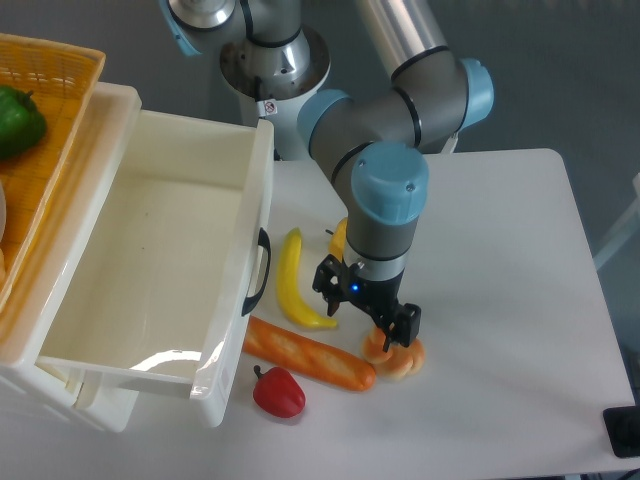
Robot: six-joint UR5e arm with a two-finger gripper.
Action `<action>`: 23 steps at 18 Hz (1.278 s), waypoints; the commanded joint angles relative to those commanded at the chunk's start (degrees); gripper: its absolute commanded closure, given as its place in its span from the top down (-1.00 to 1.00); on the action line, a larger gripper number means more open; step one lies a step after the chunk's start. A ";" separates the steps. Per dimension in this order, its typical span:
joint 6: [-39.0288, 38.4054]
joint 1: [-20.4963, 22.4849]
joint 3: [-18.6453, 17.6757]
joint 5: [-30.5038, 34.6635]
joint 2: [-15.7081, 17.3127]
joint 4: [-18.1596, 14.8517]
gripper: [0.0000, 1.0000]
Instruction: Pick up the long bread
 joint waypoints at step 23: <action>23.39 -2.73 2.63 -0.44 -10.90 0.44 1.00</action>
